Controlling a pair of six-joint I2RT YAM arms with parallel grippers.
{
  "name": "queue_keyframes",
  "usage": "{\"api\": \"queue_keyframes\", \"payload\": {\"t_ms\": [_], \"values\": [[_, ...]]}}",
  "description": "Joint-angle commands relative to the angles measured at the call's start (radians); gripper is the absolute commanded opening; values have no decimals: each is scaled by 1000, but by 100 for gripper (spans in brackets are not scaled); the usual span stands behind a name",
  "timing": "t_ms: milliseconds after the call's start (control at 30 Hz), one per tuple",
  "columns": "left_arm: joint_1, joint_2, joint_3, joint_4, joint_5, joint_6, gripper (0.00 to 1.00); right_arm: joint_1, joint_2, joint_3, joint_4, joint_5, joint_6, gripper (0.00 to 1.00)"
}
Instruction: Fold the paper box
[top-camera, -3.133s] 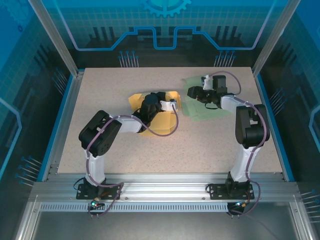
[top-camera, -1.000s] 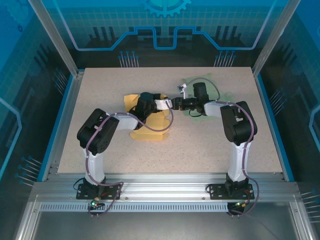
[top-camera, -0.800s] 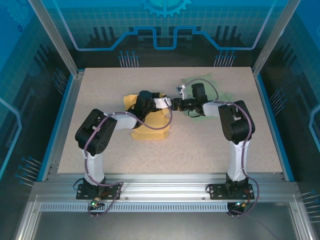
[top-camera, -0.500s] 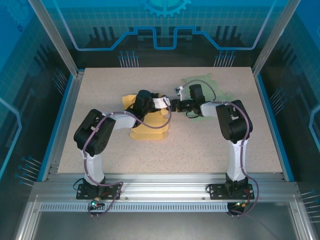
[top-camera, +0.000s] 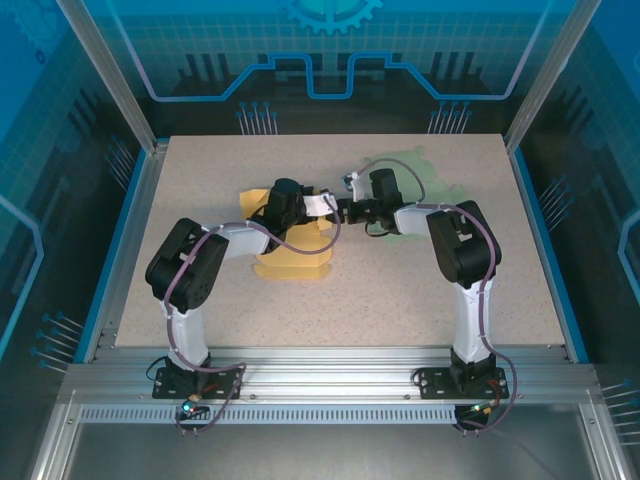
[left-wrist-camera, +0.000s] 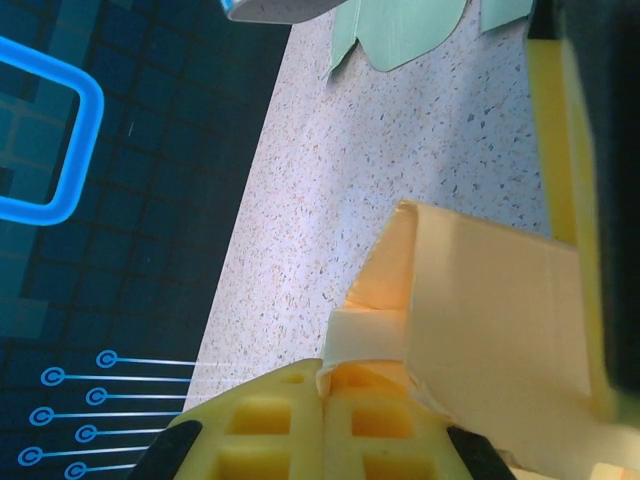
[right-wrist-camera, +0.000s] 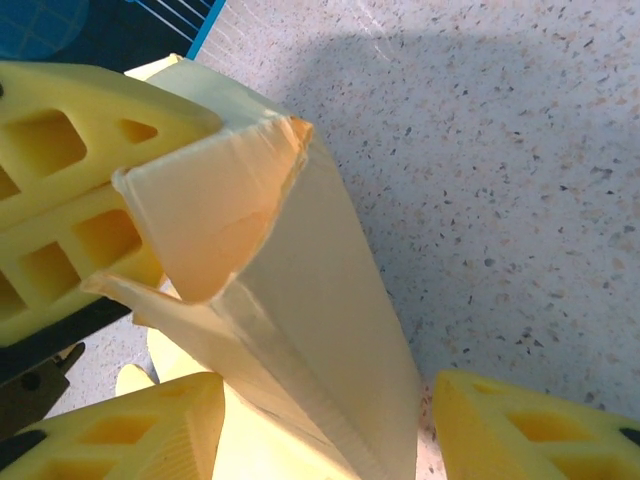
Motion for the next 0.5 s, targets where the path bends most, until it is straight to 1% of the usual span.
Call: {"api": "queue_keyframes", "payload": {"t_ms": [0, 233, 467], "values": [[-13, 1, 25, -12, 58, -17, 0, 16, -7, -19, 102, -32, -5, 61], [-13, -37, 37, -49, 99, -86, 0, 7, -5, -41, 99, 5, -13, 64], [-31, -85, 46, -69, 133, -138, 0, -1, -101, -144, 54, 92, -68, 64]]}}
